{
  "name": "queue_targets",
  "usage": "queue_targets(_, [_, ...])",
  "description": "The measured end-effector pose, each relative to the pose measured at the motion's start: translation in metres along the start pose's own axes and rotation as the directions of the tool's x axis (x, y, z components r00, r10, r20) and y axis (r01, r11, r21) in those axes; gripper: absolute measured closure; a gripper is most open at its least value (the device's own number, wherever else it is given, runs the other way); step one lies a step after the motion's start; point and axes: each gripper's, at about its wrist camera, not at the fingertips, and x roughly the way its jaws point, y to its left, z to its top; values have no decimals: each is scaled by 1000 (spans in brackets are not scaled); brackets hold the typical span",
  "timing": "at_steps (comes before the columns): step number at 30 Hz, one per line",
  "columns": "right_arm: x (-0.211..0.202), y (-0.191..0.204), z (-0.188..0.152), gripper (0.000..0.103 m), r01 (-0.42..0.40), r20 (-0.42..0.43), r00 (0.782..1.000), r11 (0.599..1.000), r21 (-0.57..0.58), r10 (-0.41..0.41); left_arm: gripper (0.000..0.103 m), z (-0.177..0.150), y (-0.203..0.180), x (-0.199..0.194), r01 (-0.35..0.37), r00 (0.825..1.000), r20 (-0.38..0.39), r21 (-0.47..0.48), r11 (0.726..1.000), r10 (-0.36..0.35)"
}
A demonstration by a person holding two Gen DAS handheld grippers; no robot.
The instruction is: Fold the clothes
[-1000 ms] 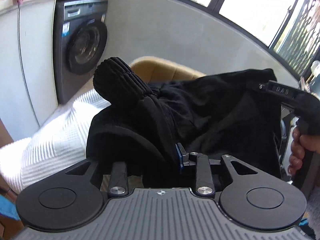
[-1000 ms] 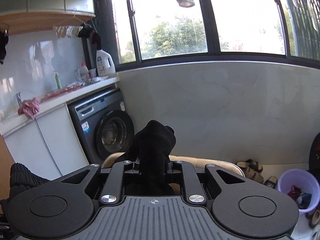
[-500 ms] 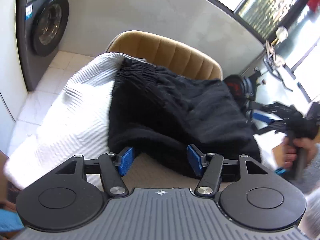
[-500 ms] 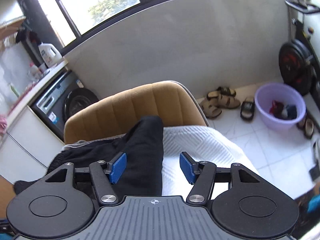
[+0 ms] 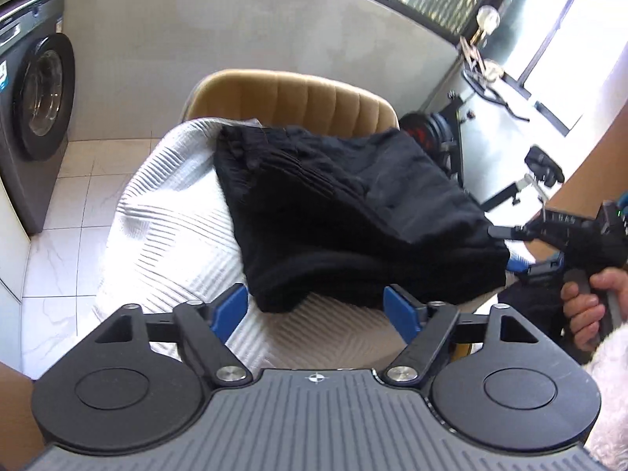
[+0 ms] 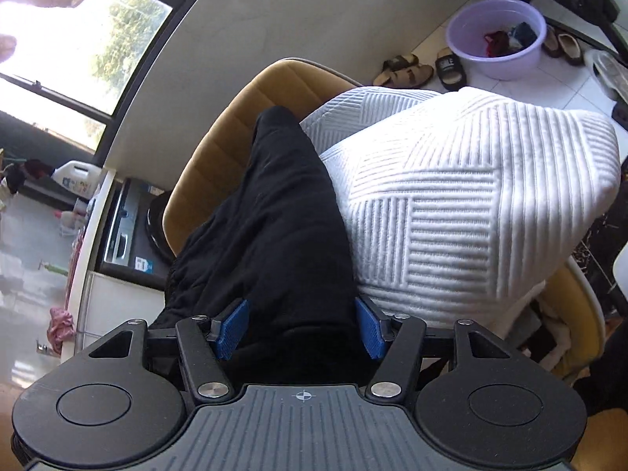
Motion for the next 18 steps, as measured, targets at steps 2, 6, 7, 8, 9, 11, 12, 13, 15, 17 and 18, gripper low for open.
queue_targets(2, [-1,0,-1,47,-7,19,1000,999,44,6,23,0,10,5,-28,1000,-12,-8,1000,28])
queue_targets(6, [-3,1,-3,51,-21,49,999,995,99,16,23,-5,12,25,-85,996,-16,54,995,86])
queue_targets(7, [-2,2,-4,51,-9,52,999,995,97,4,23,-5,13,29,-97,995,-11,50,994,98])
queue_targets(8, [0,2,-5,51,6,54,998,996,93,-11,23,-6,14,33,-110,994,-5,46,993,110])
queue_targets(9, [3,2,-7,51,32,54,998,996,87,-37,23,-5,15,35,-116,993,1,35,993,116])
queue_targets(11, [9,2,-10,45,71,47,996,994,81,-75,29,-5,16,39,-125,992,16,24,992,124])
queue_targets(12, [12,2,-13,44,76,41,996,993,85,-80,34,-5,14,40,-129,991,23,34,991,129])
queue_targets(13, [16,1,-16,44,81,35,996,993,89,-84,52,-4,10,41,-125,992,29,62,990,123])
queue_targets(15, [20,4,-21,72,91,26,995,992,83,-94,74,2,-3,41,-125,992,26,138,983,123])
queue_targets(17, [16,19,-21,82,113,37,993,993,37,-114,83,12,-16,37,-128,992,28,204,970,125])
queue_targets(18, [11,30,-18,85,114,63,991,993,5,-114,84,19,-19,31,-125,992,40,223,967,119])
